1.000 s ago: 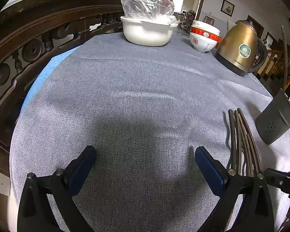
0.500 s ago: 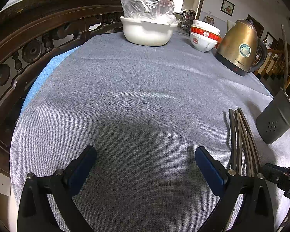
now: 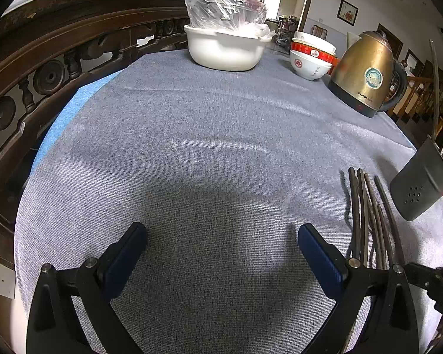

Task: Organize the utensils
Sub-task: 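Pull the grasped chopstick away from the group with the right tool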

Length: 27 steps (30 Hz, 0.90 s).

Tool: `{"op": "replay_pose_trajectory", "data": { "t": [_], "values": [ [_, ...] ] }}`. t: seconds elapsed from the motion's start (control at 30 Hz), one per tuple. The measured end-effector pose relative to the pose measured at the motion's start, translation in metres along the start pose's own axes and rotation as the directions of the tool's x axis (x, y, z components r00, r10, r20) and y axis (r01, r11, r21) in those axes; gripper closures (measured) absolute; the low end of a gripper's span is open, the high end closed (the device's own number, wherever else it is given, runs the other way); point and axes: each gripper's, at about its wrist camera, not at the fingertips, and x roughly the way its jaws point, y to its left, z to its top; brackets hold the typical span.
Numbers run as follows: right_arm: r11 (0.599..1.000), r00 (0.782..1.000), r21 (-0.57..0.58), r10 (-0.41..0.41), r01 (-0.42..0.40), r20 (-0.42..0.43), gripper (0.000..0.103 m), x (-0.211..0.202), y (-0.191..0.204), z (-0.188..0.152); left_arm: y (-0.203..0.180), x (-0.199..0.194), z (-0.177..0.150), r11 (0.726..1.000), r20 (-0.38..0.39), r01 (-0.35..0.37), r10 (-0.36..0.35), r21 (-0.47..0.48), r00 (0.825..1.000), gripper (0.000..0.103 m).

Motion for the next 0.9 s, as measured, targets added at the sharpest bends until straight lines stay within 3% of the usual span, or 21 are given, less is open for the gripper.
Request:
{"op": "replay_pose_trajectory", "data": {
  "t": [0.27,0.43,0.63,0.73,0.8,0.9],
  "values": [
    [0.997,0.997,0.075,0.037,-0.031,-0.074,0.095,-0.012,-0.024,-0.015,0.0,0.0,0.0,1.0,-0.001,-0.002,0.002,0.001,1.0,0.001],
    [0.998,0.998,0.062,0.008,-0.004,-0.058,0.094,-0.014,-0.021,-0.003,-0.001,0.0,0.0,1.0,0.0,-0.001,0.001,0.0,1.0,0.001],
    [0.999,0.996,0.024,-0.037,0.039,-0.077,0.074,0.01,-0.011,0.017,0.0,0.0,0.0,1.0,0.0,0.0,0.0,-0.001,1.0,0.001],
    [0.999,0.997,0.026,-0.037,0.038,-0.061,0.077,0.01,-0.012,0.017,-0.002,0.0,0.0,1.0,-0.003,-0.008,0.008,0.005,1.0,0.001],
    [0.999,0.997,0.034,-0.038,0.04,-0.064,0.088,0.011,-0.016,0.015,-0.003,0.0,0.0,1.0,-0.006,-0.015,0.015,0.011,1.0,0.001],
    [0.999,0.998,0.049,-0.016,0.019,-0.063,0.093,0.007,-0.026,0.009,-0.01,0.0,-0.001,0.999,-0.043,-0.008,0.01,0.048,0.999,0.002]
  ]
}}
